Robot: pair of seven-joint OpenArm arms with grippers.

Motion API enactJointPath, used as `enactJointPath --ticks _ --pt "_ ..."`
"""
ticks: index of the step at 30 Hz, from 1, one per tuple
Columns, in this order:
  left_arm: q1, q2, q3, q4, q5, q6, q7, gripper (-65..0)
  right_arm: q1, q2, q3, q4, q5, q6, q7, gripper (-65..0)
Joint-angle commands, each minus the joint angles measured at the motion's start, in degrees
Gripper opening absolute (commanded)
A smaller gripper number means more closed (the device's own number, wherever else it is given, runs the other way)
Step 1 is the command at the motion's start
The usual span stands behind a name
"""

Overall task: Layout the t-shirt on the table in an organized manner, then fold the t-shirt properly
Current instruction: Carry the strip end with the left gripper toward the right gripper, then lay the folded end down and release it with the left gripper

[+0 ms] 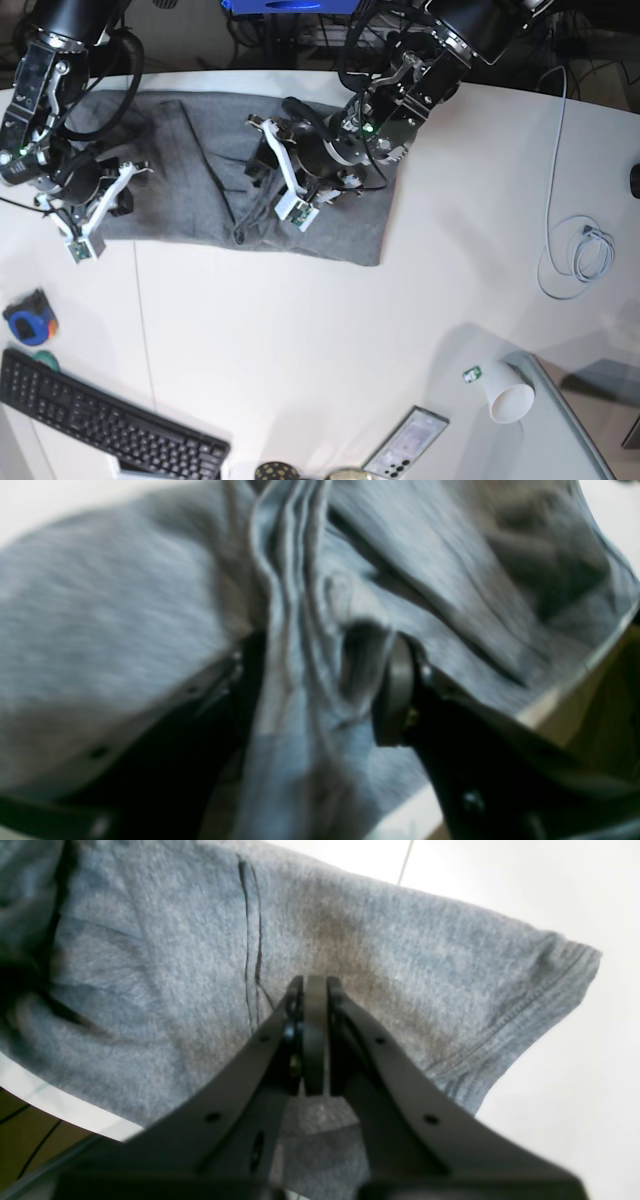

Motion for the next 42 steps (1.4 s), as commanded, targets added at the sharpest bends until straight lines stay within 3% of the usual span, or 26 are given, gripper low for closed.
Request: enactJointPath --ticks 1,7,12,14,17,22,26,34,37,42 --pt "-1.41 0.24 0.81 1.30 -0.67 -0.53 -0.96 -32.4 0.77 0.43 0.14 0.83 0.49 0.28 0.98 -63.5" --pt "-3.87 -0.11 7.67 2.53 -1.03 -0.62 -0.96 -30.9 0.77 0.43 0.14 0.83 0.49 0.28 0.98 -63.5" --pt "-3.96 -5.47 6.08 9.48 -1.11 -0.18 -0.96 -33.1 0.77 0.43 0.14 0.83 0.49 0.28 0.98 -63.5" --pt "-3.08 -7.23 2.22 11.59 -1.11 -0.18 -0.96 -41.3 0.77 0.43 0.05 0.92 0.49 0.28 0.98 -63.8" --pt "0.70 -9.34 -5.78 11.76 -1.03 -0.18 -0.96 -65.0 1.56 0.34 -0.57 1.36 0.58 0.28 0.89 -64.1" --pt "4.65 -9.25 -15.37 7.02 -0.59 -0.53 -1.31 -65.0 3.40 0.34 -7.51 1.88 0.58 0.28 0.63 -64.1" --pt "5.80 -9.34 -15.28 5.70 -0.50 -0.53 -1.40 -65.0 5.25 0.34 -16.30 1.88 0.58 0.28 0.98 -64.1" --pt "5.71 -9.95 -15.45 -0.02 -0.50 -0.53 -1.58 -65.0 7.98 0.25 -27.73 -0.84 0.58 0.28 1.07 -64.1" --pt "5.71 -9.95 -15.89 0.25 -0.50 -0.53 -1.58 -65.0 10.61 -0.10 -29.40 -8.14 0.67 0.28 1.77 -64.1" --pt "6.06 -11.54 -16.07 6.14 -0.59 -0.27 -1.49 -65.0 13.69 -0.01 -30.10 -19.21 0.67 0.28 8.37 -64.2"
